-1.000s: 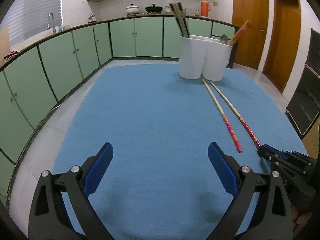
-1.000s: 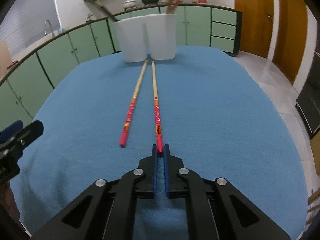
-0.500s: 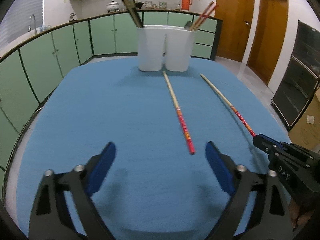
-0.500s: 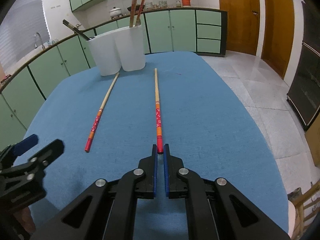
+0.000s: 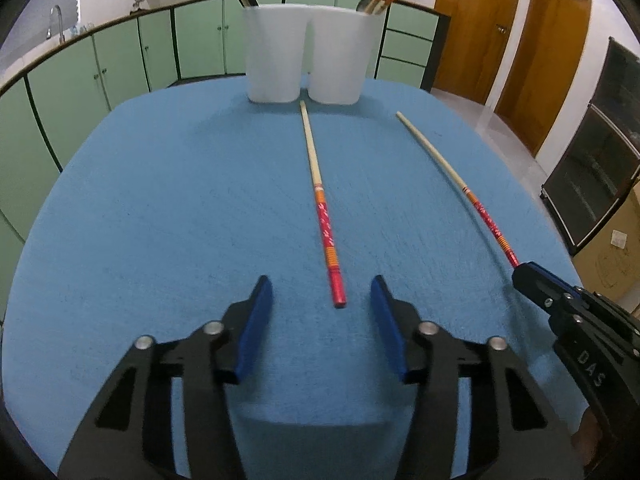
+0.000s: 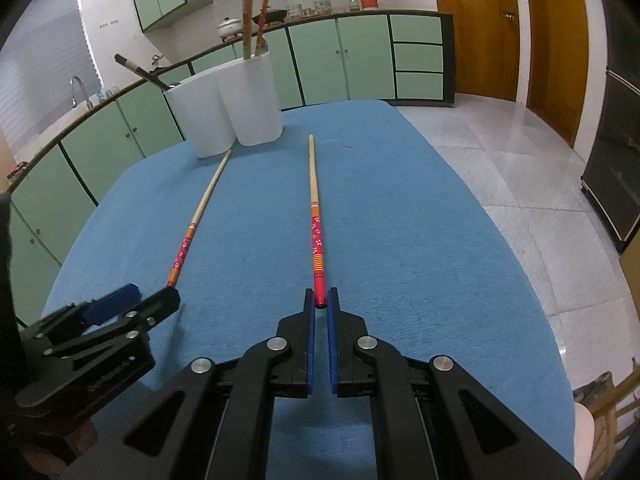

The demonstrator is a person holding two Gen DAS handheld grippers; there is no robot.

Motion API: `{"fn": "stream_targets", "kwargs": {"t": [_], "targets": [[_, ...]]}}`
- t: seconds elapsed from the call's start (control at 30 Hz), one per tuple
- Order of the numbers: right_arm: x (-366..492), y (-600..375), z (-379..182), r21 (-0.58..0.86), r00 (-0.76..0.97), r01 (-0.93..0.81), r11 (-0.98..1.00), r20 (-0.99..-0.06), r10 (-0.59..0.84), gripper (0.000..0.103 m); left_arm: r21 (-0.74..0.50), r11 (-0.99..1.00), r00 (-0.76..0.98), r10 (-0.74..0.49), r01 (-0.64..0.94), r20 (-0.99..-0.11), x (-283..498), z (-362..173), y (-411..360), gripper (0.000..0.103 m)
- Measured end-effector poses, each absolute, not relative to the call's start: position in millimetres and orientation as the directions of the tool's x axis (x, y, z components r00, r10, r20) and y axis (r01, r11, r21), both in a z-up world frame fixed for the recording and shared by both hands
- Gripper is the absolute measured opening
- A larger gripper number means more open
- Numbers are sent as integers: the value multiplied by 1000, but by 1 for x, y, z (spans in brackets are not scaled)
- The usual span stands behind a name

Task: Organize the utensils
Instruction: 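Grasp a red chopstick with the right tool while the left grasps the other, then carry both red chopsticks to the holder and release them into its compartments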

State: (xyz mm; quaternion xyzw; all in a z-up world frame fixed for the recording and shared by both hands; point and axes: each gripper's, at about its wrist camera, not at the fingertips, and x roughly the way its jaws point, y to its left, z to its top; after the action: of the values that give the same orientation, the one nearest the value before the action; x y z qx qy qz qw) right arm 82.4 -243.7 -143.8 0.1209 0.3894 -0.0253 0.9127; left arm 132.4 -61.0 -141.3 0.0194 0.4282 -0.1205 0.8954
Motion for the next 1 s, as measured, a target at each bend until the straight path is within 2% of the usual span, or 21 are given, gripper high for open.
{"fn": "stream_targets", "kwargs": {"t": [0.03, 0.1, 0.2, 0.53, 0.77, 1.0], "targets": [[82, -245, -144, 203, 695, 142, 969, -717, 49, 5, -62, 971, 607, -194, 231, -771, 132, -141, -63, 46], [82, -247, -145, 208, 694, 144, 967, -718, 51, 6, -53, 972, 608, -185, 230, -772, 133, -141, -66, 34], [80, -249, -145, 213, 694, 143, 967, -718, 56, 6, -40, 973, 610, -175, 227, -773, 133, -141, -68, 5], [71, -247, -126, 179, 724, 116, 977, -689, 40, 6, -14, 972, 650, -166, 233, -742, 121, -117, -59, 5], [60, -248, -83, 152, 784, 79, 985, -620, 33, 6, 30, 968, 745, -173, 250, -644, 102, -64, -50, 5], [58, -258, -36, 194, 831, 50, 980, -552, 67, 6, 11, 967, 808, -206, 254, -552, 97, -12, -39, 5]]}}
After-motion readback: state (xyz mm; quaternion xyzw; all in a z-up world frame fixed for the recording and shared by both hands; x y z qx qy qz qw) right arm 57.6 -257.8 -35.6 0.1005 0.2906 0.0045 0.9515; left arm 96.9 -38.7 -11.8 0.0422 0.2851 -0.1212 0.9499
